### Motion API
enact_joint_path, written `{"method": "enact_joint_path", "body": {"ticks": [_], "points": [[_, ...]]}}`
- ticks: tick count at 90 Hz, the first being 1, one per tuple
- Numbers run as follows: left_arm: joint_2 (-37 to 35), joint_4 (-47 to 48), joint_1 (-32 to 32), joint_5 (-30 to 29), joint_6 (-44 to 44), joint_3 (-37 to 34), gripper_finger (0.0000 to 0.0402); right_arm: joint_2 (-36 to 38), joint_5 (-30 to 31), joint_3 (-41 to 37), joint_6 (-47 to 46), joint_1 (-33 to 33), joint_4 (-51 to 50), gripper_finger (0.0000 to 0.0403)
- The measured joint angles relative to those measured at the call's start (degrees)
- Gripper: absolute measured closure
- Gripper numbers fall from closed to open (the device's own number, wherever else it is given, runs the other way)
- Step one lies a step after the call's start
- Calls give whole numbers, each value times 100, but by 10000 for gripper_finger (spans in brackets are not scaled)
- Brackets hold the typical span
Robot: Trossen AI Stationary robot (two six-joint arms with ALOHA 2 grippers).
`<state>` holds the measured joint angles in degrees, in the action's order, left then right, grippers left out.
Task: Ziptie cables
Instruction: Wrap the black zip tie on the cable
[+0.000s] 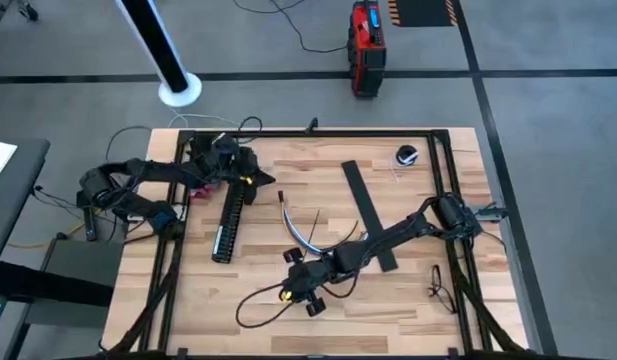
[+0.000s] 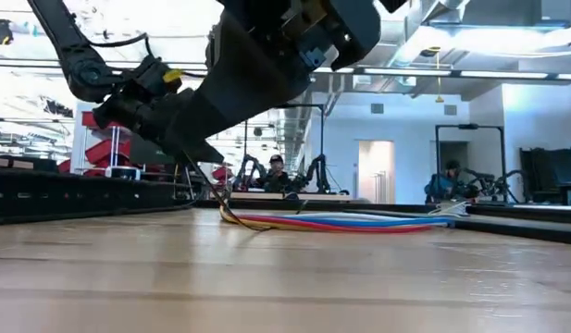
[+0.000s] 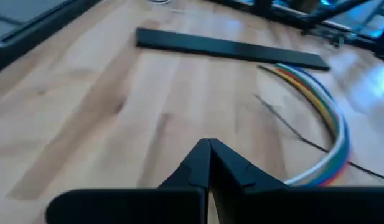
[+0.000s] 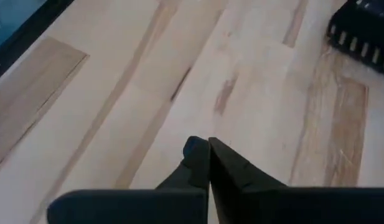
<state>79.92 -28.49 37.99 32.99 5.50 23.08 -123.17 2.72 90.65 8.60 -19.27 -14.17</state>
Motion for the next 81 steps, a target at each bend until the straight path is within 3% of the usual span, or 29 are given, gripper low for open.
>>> {"method": "enact_joint_path", "body": {"ticks": [32, 43, 62, 81], "points": [[0, -3173, -765, 564, -493, -1014, 401, 2, -4, -4, 40, 115, -39, 403], [0, -3710, -1139, 566, -613, -1315, 401, 2, -11, -6, 44, 146, -35, 403], [0, -3788, -2159, 363, -361, -1580, 401, 2, -11, -6, 69, 202, 64, 403], [0, -3030, -3278, -975, 502, -1596, 401, 2, -10, -6, 87, 221, 157, 403]]}}
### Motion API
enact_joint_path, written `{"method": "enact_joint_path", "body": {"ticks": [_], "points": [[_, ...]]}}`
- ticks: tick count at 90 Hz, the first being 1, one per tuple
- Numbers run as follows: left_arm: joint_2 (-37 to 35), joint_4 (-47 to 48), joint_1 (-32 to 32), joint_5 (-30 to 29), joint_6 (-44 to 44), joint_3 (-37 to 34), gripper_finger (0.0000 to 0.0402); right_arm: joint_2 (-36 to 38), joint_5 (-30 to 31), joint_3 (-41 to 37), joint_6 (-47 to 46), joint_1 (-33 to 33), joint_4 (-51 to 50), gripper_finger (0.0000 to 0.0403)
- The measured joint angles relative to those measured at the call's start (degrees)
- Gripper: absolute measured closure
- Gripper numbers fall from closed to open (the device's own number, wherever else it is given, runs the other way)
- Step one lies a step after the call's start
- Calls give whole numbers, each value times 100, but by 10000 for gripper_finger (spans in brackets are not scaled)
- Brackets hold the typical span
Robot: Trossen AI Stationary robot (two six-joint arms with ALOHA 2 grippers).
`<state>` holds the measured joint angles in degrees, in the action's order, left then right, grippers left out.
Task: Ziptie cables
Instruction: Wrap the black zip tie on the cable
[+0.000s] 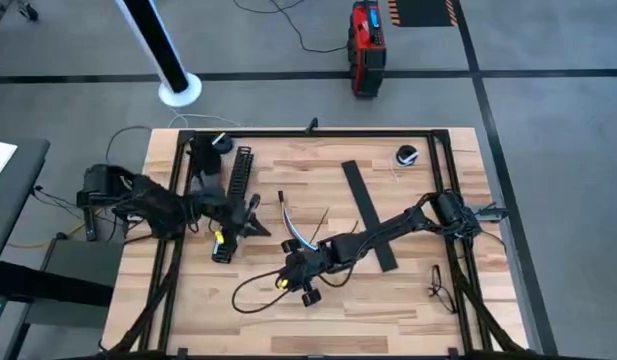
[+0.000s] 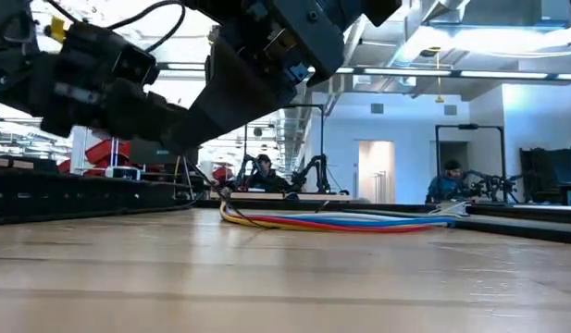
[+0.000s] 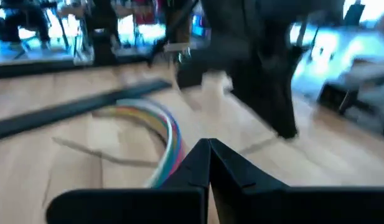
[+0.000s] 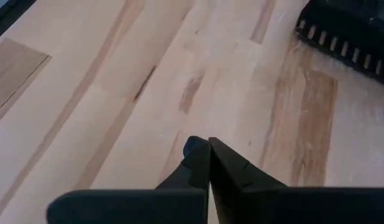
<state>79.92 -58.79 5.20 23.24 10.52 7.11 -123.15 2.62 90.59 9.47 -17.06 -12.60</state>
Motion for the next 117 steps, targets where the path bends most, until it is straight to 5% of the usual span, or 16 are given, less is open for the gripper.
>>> {"method": "enact_joint_path", "body": {"ticks": [12, 47, 76, 117], "points": [[0, 118, -518, -689, 591, 6, 401, 0, -1, -1, 0, 0, -4, 403], [912, 761, -1085, -1088, 1870, 724, 401, 0, -1, -2, 0, -2, -9, 403], [2308, 463, -1351, -922, 2029, 1503, 329, 0, -1, -2, 0, -11, -64, 403], [2428, 425, -1603, -1224, 1784, 1955, 290, 0, 4, -2, 2, -28, -99, 403]]}}
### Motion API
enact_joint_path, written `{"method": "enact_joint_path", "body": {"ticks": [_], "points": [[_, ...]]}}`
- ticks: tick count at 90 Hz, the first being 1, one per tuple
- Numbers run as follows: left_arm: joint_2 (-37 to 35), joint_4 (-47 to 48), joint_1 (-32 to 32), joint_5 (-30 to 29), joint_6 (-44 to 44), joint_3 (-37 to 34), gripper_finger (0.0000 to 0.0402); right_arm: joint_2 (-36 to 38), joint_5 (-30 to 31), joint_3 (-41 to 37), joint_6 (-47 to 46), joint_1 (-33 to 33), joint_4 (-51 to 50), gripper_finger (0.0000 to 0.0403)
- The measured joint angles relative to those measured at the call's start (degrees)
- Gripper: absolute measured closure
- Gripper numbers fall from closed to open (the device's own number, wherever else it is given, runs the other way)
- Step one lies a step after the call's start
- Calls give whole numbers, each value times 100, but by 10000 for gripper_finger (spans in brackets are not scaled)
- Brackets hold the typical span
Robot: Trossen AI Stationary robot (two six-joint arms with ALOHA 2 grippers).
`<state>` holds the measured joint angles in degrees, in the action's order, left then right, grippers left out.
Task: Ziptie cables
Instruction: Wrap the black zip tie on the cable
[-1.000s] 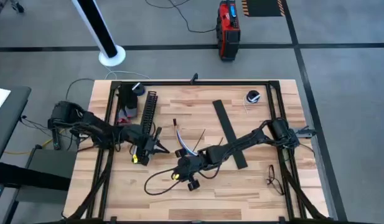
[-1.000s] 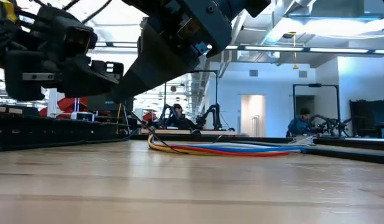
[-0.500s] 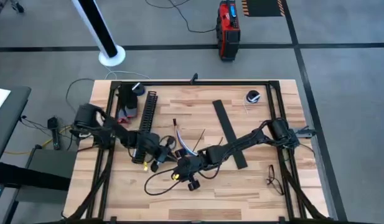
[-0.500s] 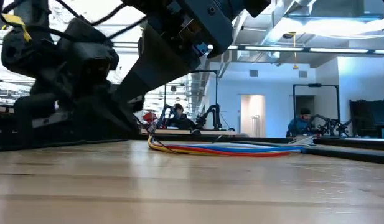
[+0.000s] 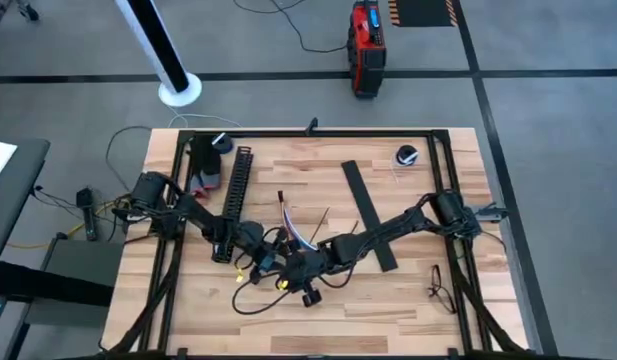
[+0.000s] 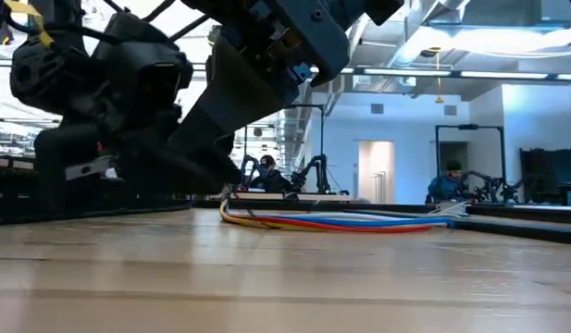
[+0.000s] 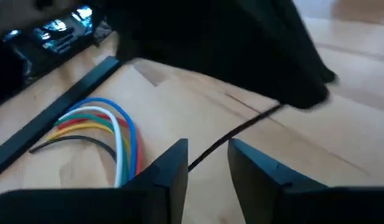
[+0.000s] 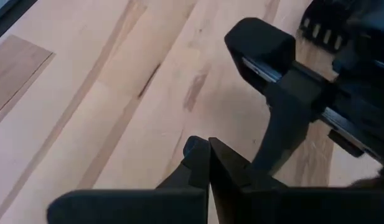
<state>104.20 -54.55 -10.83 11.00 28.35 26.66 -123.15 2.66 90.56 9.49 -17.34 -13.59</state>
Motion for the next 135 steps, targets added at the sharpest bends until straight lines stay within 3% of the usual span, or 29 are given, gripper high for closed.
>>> {"method": "enact_joint_path", "body": {"ticks": [26, 53, 90, 100, 116, 135], "points": [[0, 96, -52, 68, -262, 23, 290, 0, 2, 0, 16, -25, -36, 403], [3, 502, -52, -220, 184, 23, 290, 0, 4, 0, 16, -25, -32, 403], [728, -247, -69, -333, -202, 359, 292, 0, 9, 0, 62, -25, 89, 403], [745, -244, -89, -362, -277, 413, 314, 0, 14, 0, 62, -25, 79, 403], [750, -198, -87, -220, -451, 410, 390, 0, 30, 0, 87, -25, 79, 403], [754, -175, -88, 163, -747, 408, 399, 0, 23, 2, 103, -32, 63, 403]]}}
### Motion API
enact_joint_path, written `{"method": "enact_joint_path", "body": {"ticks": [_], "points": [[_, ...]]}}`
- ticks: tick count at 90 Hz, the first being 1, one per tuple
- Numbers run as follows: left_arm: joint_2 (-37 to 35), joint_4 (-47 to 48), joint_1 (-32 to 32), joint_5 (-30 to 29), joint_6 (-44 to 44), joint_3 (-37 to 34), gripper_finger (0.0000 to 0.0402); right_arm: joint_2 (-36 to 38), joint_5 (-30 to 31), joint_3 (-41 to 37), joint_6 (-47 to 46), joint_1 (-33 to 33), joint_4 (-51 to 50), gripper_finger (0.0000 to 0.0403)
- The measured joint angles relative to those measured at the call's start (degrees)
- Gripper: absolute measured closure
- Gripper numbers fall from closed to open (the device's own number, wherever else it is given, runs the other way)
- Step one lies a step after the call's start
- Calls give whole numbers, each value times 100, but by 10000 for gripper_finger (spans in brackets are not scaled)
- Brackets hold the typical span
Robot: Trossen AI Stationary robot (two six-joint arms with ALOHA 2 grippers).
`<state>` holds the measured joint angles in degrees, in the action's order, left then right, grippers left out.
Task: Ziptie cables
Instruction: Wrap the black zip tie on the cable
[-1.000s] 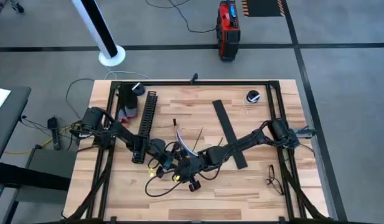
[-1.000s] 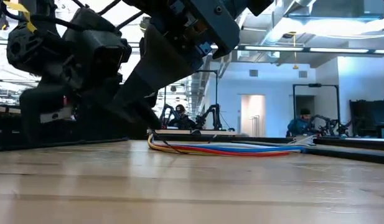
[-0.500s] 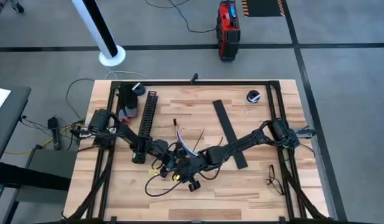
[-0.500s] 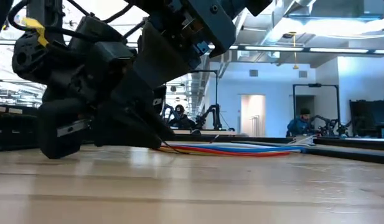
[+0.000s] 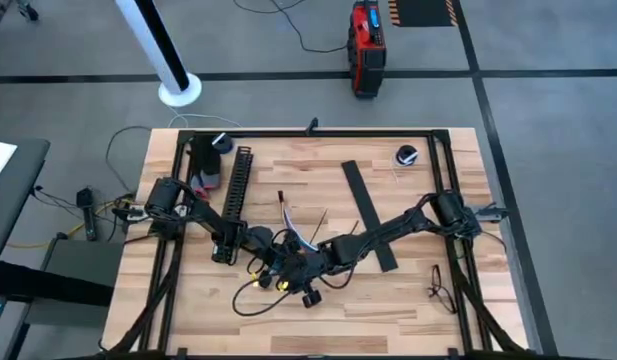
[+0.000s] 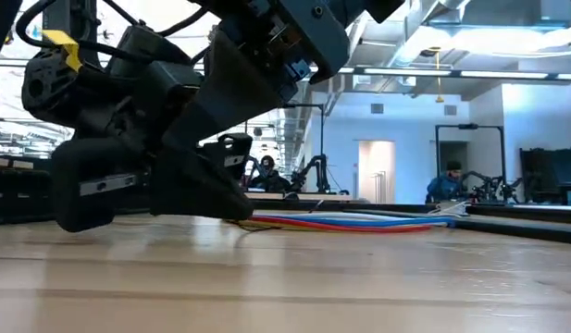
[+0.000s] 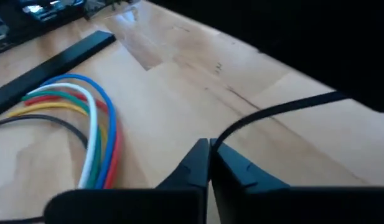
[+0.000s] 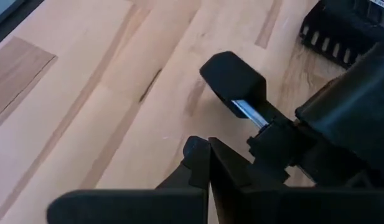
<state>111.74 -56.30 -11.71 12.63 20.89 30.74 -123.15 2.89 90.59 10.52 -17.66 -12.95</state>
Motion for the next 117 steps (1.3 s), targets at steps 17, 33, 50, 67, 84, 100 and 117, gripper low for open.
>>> {"method": "enact_joint_path", "body": {"ticks": [17, 33, 50, 67, 84, 100, 117], "points": [[0, 25, 1, 274, -224, -2, 400, 0, -17, 0, -39, -34, -54, 403], [0, 25, -1, 374, -388, -4, 401, 0, -19, 0, -299, -71, -67, 382], [0, 25, -2, 452, -506, -4, 401, 0, -35, 1, -603, -88, -79, 319], [-2, 96, -2, 464, -538, -4, 401, 0, -40, 250, -605, -84, -330, 261], [-4, 232, -2, 462, -573, -4, 401, 0, -54, 541, -606, -100, -825, 234], [-7, 283, -2, 474, -576, -4, 401, 0, -56, 729, -608, -151, -1254, 236], [-5, 289, -2, 510, -613, -4, 401, 0, -17, 985, -603, -202, -1903, 251]]}}
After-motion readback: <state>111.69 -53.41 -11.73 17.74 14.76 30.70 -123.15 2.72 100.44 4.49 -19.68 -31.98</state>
